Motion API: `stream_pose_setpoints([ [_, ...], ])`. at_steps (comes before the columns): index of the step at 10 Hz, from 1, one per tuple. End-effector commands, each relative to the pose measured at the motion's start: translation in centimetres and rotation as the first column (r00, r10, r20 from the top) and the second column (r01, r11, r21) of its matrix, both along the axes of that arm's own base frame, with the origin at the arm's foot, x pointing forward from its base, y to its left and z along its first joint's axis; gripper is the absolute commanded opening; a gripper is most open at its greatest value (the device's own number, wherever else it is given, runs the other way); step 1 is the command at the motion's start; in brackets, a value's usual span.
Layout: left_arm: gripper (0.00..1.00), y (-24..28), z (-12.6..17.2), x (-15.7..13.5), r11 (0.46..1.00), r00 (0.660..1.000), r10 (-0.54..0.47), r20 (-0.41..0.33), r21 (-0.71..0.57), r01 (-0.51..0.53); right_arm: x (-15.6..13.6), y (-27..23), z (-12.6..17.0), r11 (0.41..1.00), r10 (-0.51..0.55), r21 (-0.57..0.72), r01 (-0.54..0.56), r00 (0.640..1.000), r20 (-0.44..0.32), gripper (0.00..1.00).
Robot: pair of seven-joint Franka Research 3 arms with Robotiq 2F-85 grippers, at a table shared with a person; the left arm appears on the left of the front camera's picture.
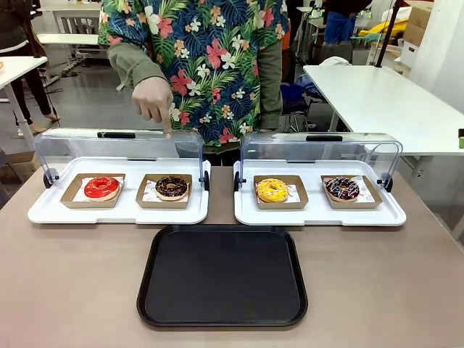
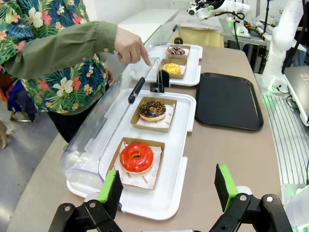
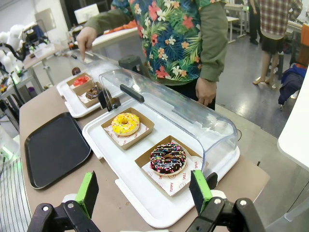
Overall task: Move the second donut from the left to the tray.
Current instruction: Pick up the Paper togo box containing the Donut indicated by the person and place it on the Handle tray.
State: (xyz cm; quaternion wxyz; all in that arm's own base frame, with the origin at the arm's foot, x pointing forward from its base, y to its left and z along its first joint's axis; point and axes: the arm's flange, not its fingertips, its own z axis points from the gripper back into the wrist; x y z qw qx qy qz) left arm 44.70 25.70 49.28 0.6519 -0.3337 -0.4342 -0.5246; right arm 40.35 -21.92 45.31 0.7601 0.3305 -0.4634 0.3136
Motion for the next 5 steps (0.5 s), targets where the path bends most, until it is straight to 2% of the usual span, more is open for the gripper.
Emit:
stream_pose_setpoints([
  [1,1.00,-0.4,0.1,-0.5,1.000,1.000,0.014,-0.012,0.009,-0.014,0.0,0.1,0.3,1.000,-0.001,0.007,0.001,1.000,0.001,1.00],
  [2,1.00,0.0,0.0,0.0,1.000,1.000,0.000,0.000,0.000,0.000,0.0,0.1,0.3,1.000,-0.001,0.007,0.001,1.000,0.001,1.00],
  [5,1.00,-6.8,4.9,0.6,0.983,1.000,-0.003,-0.020,0.185,0.007,0.0,0.1,0.3,1.000,-0.001,0.007,0.001,1.000,0.001,1.00],
])
